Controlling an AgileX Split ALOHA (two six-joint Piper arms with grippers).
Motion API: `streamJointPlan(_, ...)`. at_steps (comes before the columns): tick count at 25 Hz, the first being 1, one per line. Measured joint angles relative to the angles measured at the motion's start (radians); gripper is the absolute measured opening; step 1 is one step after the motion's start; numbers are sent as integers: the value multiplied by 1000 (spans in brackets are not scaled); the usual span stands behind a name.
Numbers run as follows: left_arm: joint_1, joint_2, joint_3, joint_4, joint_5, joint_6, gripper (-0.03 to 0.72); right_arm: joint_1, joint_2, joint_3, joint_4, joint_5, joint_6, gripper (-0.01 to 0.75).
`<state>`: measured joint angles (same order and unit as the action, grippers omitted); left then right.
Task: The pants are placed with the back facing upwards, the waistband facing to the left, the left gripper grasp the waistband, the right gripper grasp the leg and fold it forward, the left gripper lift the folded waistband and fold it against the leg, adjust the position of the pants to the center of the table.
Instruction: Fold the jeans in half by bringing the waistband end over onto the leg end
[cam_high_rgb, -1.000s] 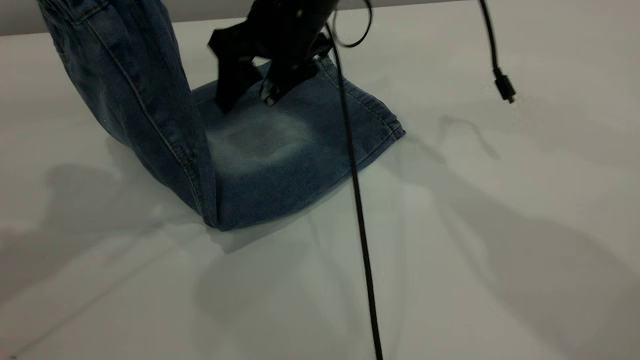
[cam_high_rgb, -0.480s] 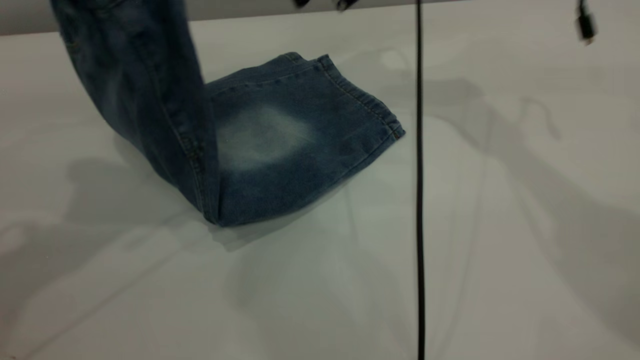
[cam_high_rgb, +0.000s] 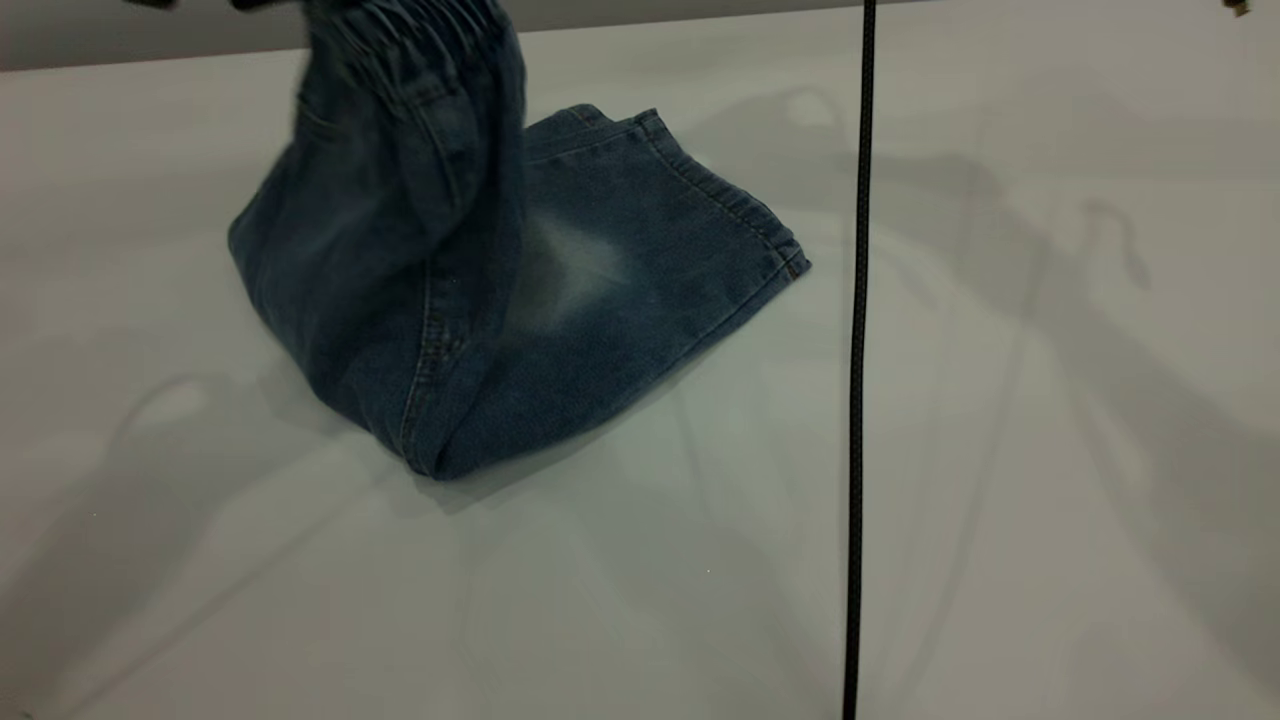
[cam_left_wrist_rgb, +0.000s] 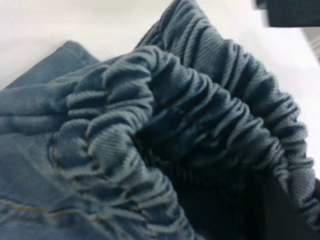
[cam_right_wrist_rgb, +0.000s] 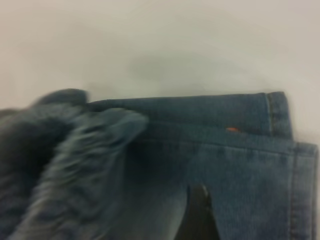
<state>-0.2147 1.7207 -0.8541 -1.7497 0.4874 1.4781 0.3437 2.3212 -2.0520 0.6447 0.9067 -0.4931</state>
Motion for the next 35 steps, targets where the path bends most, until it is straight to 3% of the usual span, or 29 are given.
streamJointPlan(10, -7, 224, -118, 5, 38, 2, 102, 0, 0, 0, 2, 34, 0, 477)
streamJointPlan(12, -8, 226, -118, 7, 36, 19, 131, 0, 0, 0, 1, 39, 2, 477)
streamJointPlan(14, -8, 222, -118, 5, 42, 42, 192, 0, 0, 0, 2, 47, 2, 477)
streamJointPlan(19, -8, 217, -117, 5, 57, 93, 451, 0, -21, 0, 2, 124, -13, 477)
streamJointPlan(23, -7, 184, -117, 22, 73, 91, 582, -3, -62, 0, 1, 140, -15, 477)
streamJointPlan(29, -7, 36, -116, 189, 115, 81, 583, -4, -103, 0, -90, 130, -29, 477)
streamJointPlan(35, -7, -166, -116, 402, 116, -89, 580, -4, -102, 0, -94, 120, -14, 477)
